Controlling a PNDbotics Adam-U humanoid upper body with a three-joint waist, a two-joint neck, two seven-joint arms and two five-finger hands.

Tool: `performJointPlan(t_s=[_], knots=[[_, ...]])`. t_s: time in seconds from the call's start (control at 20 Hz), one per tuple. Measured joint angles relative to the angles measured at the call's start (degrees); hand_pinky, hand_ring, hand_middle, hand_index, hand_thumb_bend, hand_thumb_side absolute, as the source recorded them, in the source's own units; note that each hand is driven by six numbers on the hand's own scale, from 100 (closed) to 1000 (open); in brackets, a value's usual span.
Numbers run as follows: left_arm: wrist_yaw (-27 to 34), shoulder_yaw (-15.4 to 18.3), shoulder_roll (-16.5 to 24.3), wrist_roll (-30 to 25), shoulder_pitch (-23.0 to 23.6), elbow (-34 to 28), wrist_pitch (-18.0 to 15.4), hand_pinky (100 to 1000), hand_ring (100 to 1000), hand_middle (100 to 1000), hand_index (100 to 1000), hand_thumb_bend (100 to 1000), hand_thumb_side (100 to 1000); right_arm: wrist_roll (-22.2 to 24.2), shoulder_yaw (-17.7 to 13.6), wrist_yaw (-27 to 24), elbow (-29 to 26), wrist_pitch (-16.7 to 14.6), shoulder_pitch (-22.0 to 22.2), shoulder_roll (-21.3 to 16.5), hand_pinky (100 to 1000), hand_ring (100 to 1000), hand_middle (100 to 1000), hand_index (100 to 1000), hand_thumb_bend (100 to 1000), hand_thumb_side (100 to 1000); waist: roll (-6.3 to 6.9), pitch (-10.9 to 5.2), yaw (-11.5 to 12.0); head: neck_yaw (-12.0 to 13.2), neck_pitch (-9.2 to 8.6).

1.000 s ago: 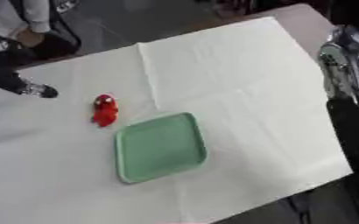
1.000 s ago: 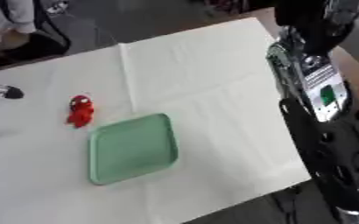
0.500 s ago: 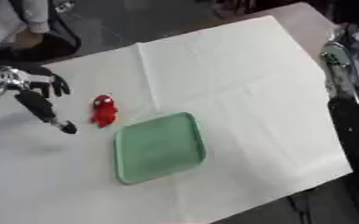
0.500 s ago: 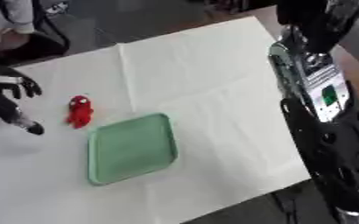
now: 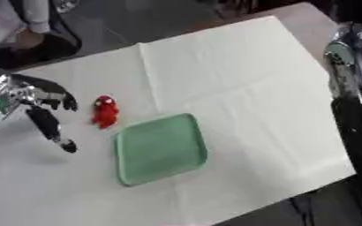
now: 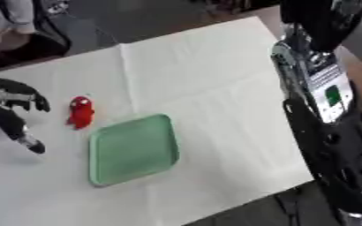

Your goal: Pick up objects on the table and place them in the box.

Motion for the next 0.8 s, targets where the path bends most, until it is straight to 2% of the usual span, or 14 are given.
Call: performJointPlan(t_s=[0.2,0.45,0.8], knots=[[-1.83,1.47,-1.38,6.01,0.70,2.09,0.32,668,836,939,993,795,588,0.00,0.00,0.00,0.00,-0.01,-0.01,0.03,209,365,420,477,100,504,-0.01,0.03,-0.06,0.42,0.00],[-2.45,3.51,-2.21,14.17,2.20,5.10,0.69,675,838,951,1000,794,604,0.02,0.04,-0.24,0.00,0.00,-0.46,0.68,210,363,418,476,100,504,-0.06,0.38,-0.73,0.96,0.00],[-2.76,5.75,-3.51,18.85,3.02,8.60,0.52,671,831,948,1000,781,604,0.36,0.05,-0.95,0.00,0.24,-0.82,1.47,210,364,418,476,100,504,-0.08,0.68,-1.31,1.50,0.00]])
